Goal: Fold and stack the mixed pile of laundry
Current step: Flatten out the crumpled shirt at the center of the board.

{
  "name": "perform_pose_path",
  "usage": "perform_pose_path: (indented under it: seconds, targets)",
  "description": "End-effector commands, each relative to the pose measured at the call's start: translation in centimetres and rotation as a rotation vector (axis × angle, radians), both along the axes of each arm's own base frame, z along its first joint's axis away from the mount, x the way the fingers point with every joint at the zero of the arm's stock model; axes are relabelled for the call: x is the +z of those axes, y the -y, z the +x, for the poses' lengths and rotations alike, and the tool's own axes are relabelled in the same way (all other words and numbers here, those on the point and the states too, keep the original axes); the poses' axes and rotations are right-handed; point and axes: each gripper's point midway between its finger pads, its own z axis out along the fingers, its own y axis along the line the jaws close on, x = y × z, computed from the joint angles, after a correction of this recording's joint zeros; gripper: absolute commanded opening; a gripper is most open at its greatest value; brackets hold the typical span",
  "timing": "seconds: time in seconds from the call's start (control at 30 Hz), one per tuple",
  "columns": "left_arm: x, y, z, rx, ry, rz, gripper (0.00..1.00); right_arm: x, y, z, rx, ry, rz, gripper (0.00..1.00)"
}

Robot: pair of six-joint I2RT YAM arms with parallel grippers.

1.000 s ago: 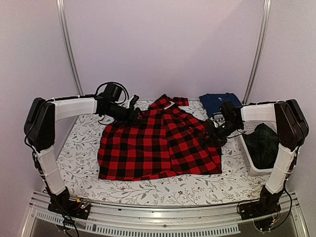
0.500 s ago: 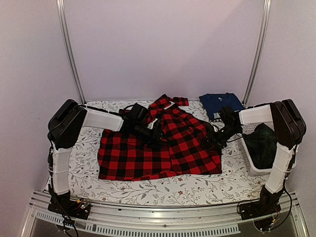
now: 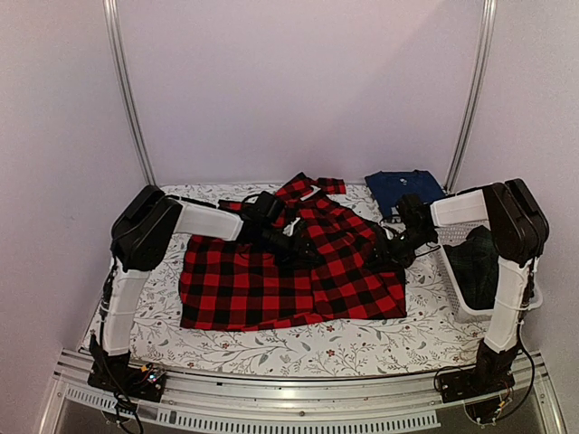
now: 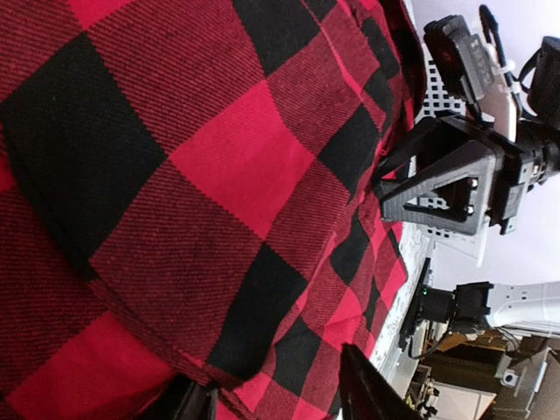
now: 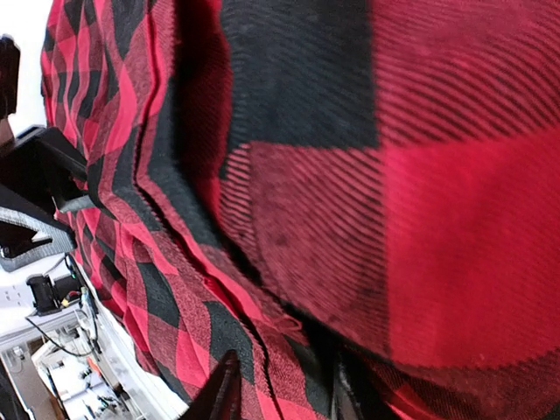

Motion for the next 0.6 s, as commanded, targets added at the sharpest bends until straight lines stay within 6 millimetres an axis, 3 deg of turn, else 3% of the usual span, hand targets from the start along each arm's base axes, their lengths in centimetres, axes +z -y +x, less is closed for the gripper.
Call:
perform_pose_path:
  seconds: [0.0,0.17,0.27,0.43,0.57]
  targets:
    - [0.5,1.2,0.1,-0.018,0.01,-0.021,0.42,0.2,-0.6,0.6,0.02,0.004,0.03,0.25]
    - [1.9,1.4,0.3,-0.021,0.04,-0.041,0.19,1.8,-0.8,0.8,0.022,0.022,0.064,0.03]
    - [2.8,1.4,0.3,-0.028,0.056,-0.047,0.01,3.3,-0.8,0.8,0.021,0.038,0.096,0.0]
    - [6.2,0.9,-0.1,-0.038,0.12,-0.073,0.0,7.6,-1.1,0.2,0.036,0.101,0.152,0.0]
    - [8.8,0.2,-1.7,-0.059,0.189,-0.073,0.0,9.9,-0.7,-1.8,0.041,0.117,0.171,0.0]
